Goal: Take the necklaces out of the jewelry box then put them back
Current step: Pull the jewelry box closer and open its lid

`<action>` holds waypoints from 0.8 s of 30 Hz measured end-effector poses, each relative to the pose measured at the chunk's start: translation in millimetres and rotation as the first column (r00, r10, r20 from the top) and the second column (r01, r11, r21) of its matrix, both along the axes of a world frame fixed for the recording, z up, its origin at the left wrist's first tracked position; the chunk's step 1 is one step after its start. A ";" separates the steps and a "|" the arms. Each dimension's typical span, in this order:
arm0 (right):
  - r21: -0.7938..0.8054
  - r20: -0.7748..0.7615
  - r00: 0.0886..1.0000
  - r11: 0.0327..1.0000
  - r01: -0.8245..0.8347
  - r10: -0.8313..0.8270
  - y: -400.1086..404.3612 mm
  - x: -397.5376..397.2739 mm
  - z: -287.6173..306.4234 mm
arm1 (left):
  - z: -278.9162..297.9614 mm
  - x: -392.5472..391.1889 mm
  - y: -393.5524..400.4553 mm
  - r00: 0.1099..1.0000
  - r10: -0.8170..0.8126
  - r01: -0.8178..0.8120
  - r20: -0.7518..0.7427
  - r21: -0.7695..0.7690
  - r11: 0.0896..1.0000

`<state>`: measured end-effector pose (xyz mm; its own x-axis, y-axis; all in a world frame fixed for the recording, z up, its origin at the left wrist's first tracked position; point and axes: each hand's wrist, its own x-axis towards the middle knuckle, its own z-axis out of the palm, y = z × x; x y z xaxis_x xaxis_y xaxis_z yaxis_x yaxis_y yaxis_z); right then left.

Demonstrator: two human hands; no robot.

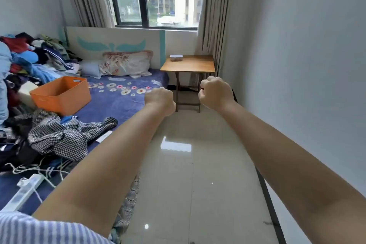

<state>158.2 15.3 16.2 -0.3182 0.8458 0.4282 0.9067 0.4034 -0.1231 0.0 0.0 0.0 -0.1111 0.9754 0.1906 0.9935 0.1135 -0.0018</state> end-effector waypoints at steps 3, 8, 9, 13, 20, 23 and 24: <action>-0.052 -0.001 1.000 0.999 0.015 -0.015 77.1 -31.8 -17.0 | -10.7 -32.9 73.0 0.997 0.079 -0.080 -0.018 -0.067 0.995; -0.082 -0.037 0.999 0.996 0.024 -0.027 211.5 -84.2 -26.9 | -8.0 -72.5 207.9 0.999 0.049 -0.050 -0.019 -0.077 0.996; -0.089 -0.041 0.998 0.995 0.033 -0.036 241.2 -93.4 -25.7 | -5.8 -81.0 238.8 0.999 0.026 -0.028 -0.025 -0.074 0.997; -0.099 -0.062 0.996 0.994 0.050 -0.056 359.8 -123.7 -22.4 | -3.6 -111.3 359.6 1.000 -0.019 0.018 -0.008 -0.060 0.998; -0.100 -0.067 0.997 0.994 0.039 -0.046 554.7 -152.6 -38.2 | -31.4 -148.4 554.5 0.994 -0.100 0.096 -0.045 -0.072 0.993; -0.084 -0.075 0.997 0.996 0.016 -0.022 652.5 -165.4 -41.8 | -36.2 -163.9 650.7 0.994 -0.099 0.096 -0.043 -0.066 0.993; -0.092 -0.070 0.997 0.996 0.006 -0.012 684.6 -169.7 -43.0 | -38.3 -169.3 681.0 0.995 -0.092 0.089 -0.037 -0.075 0.993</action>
<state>-11.4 700.0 -26.8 -0.2820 0.8852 0.3701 0.8980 0.3793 -0.2228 -169.3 681.0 -38.3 -0.0152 0.9926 0.1206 0.9987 0.0210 -0.0471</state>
